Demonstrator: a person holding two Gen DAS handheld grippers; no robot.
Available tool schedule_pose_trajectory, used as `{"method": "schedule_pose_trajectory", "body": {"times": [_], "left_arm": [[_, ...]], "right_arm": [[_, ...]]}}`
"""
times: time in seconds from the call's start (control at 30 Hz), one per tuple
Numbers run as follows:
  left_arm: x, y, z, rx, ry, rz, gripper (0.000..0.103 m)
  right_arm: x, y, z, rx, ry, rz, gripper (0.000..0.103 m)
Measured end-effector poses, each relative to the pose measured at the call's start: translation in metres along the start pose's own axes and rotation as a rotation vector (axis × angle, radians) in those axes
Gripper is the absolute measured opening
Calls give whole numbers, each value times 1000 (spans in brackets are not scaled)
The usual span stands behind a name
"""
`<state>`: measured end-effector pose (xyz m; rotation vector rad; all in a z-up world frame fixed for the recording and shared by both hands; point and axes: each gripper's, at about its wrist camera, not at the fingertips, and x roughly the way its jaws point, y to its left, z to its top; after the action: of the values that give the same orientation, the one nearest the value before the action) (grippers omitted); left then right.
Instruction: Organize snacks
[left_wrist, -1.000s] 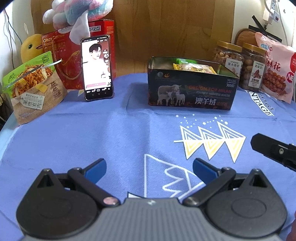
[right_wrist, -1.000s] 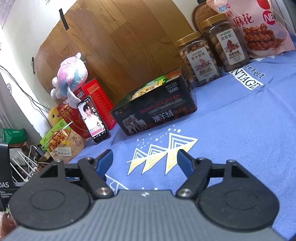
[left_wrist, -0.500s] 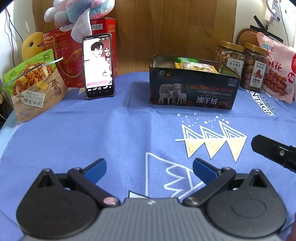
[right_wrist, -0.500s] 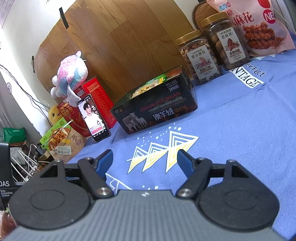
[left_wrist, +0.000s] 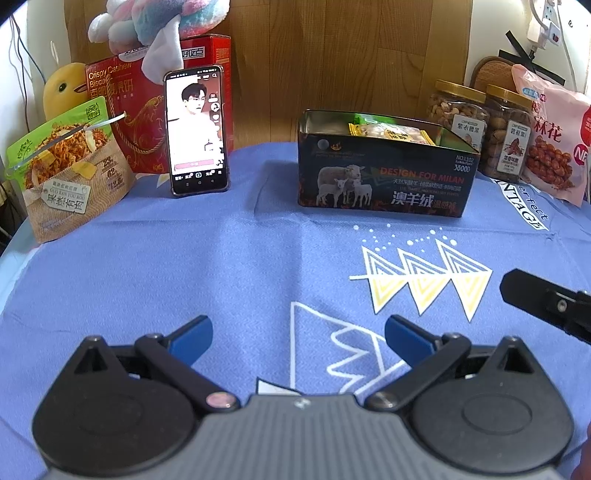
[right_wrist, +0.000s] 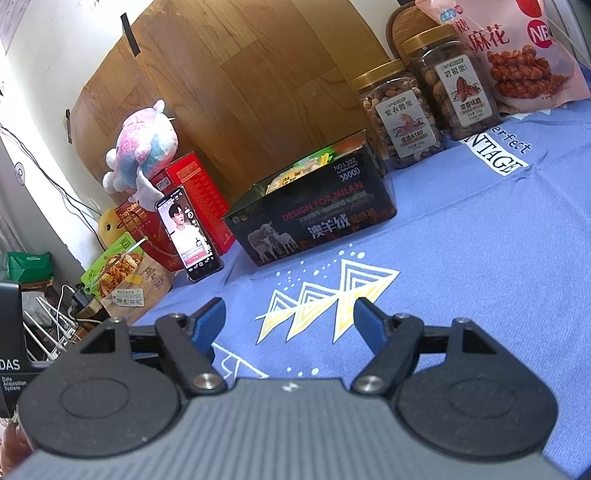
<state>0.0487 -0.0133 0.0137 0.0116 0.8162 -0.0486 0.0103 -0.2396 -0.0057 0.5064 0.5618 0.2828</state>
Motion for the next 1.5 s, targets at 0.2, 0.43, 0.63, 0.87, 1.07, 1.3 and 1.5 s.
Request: {"method": "schedule_pose_trajectory", "body": {"times": [0.2, 0.43, 0.63, 0.87, 1.07, 1.3, 1.5], "left_arm": [[0, 0, -1, -2, 0, 0, 103], [-3, 0, -2, -6, -17, 8, 103], [-8, 0, 0, -9, -59, 15, 103], [-9, -1, -1, -8, -72, 4, 103], [-9, 0, -1, -16, -74, -2, 103], [-10, -2, -2, -16, -74, -4, 103], [-12, -2, -2, -15, -82, -2, 103]], "right_arm": [[0, 2, -2, -6, 6, 2, 78], [-1, 6, -1, -34, 8, -1, 78], [-5, 7, 1, -65, -30, -15, 78], [-4, 8, 1, -74, -27, -16, 79], [-5, 8, 2, -77, -28, -16, 79], [-4, 9, 2, -79, -22, -18, 79], [-4, 9, 1, -81, -18, -16, 79]]}}
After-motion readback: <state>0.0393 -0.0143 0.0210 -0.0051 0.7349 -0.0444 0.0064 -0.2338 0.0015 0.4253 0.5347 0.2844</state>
